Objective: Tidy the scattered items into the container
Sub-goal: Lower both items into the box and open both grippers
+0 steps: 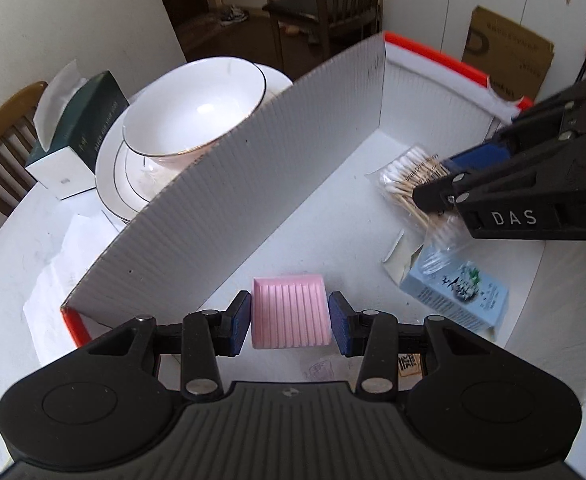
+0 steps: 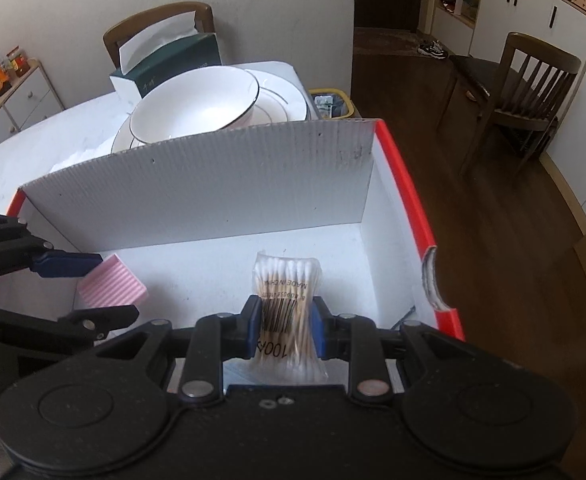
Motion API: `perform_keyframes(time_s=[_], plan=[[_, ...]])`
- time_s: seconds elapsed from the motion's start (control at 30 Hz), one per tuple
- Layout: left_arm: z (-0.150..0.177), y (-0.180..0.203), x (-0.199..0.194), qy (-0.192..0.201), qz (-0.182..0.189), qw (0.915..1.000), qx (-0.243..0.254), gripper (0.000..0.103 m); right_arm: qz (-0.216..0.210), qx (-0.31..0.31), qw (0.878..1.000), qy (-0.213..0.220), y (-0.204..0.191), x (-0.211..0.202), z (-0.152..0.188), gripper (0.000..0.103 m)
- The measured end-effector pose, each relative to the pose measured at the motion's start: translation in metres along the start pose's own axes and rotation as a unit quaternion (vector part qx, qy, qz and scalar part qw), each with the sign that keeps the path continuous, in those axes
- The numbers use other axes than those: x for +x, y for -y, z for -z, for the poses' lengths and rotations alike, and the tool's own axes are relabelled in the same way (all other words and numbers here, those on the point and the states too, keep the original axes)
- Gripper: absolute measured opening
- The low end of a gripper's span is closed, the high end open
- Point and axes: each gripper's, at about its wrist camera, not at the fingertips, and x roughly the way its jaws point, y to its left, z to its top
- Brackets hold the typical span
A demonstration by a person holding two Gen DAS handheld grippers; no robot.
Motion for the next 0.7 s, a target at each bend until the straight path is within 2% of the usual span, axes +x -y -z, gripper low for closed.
perform_keyframes(time_s=[0.13, 0.33, 0.63, 0.7], plan=[[-0.001, 0.001, 0.011, -0.032, 0.012, 0.9994, 0.001, 0.04, -0.002, -0.003, 1.0, -0.015, 0.001, 0.008, -0.002, 0.024], [-0.002, -0.005, 0.016, -0.041, 0.021, 0.9989, -0.012, 0.04, 0.0, 0.001, 1.0, -0.017, 0.003, 0.011, -0.002, 0.025], [0.003, -0.012, 0.01, -0.028, 0.029, 0.9987, -0.032, 0.041, 0.001, -0.004, 1.0, -0.021, 0.003, 0.011, 0.0, 0.03], [0.004, -0.014, 0.007, -0.023, 0.033, 0.9986, -0.035, 0.046, 0.0, -0.003, 1.0, -0.02, 0.003, 0.009, 0.001, 0.032]])
